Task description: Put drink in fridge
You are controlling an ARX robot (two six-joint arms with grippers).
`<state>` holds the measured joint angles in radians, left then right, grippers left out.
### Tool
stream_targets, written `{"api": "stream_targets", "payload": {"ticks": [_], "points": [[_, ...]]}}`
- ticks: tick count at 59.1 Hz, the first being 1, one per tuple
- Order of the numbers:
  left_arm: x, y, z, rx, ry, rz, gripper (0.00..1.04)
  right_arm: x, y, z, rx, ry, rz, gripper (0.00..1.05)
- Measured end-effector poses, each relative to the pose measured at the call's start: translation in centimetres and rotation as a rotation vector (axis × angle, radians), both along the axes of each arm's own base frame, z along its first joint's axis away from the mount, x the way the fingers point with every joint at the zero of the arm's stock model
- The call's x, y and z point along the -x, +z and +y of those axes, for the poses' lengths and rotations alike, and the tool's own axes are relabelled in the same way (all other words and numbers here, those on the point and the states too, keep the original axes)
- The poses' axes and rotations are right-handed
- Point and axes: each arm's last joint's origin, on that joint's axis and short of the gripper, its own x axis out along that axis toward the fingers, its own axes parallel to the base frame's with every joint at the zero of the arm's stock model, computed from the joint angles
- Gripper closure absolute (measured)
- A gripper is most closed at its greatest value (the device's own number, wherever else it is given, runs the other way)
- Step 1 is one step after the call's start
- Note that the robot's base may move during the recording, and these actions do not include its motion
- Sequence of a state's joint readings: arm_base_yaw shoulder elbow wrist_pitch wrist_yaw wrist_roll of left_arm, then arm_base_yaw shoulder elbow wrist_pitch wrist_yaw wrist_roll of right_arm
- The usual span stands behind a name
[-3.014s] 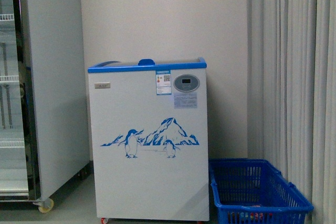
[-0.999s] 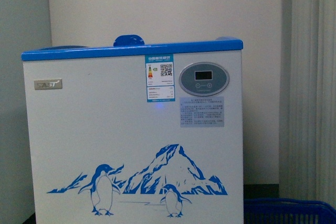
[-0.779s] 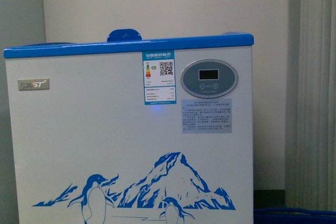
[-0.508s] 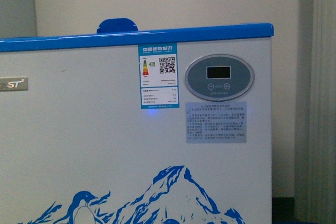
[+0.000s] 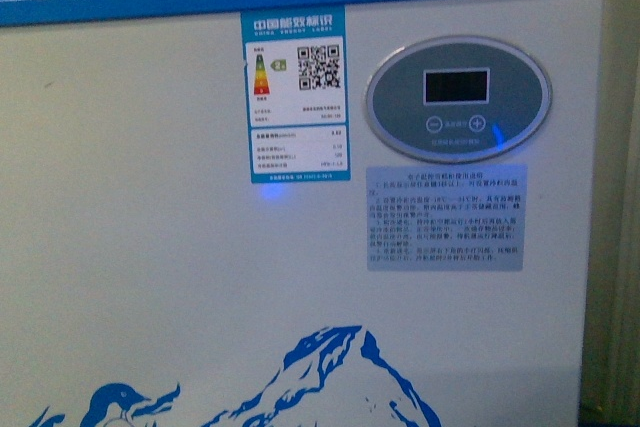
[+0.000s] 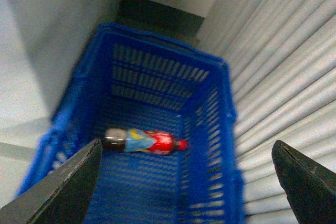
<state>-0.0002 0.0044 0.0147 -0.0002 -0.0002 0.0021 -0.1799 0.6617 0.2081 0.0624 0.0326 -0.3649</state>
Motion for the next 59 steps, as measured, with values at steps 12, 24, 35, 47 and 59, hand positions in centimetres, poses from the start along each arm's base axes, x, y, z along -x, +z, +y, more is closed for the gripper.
{"api": "stream_targets", "payload": {"ticks": [12,24,35,47,59], "points": [[0.0,0.0,0.0,0.0,0.0,0.0,0.08,-8.7,-1.5,-2.9,0.401,0.186,0.215,0.08],[0.0,0.0,0.0,0.0,0.0,0.0,0.08,-15.1,-7.7,-4.0,0.624,0.37,0.535,0.08],[0.0,0.0,0.0,0.0,0.0,0.0,0.08,-21.6,-14.2,-3.3,0.671,0.527,0.706,0.08],[0.0,0.0,0.0,0.0,0.0,0.0,0.08,-25.2,-20.4,-3.7,0.65,0.544,0.81,0.08],[0.0,0.0,0.0,0.0,0.0,0.0,0.08,-27.8,-26.4,-4.0,0.605,0.563,0.855,0.08]]}}
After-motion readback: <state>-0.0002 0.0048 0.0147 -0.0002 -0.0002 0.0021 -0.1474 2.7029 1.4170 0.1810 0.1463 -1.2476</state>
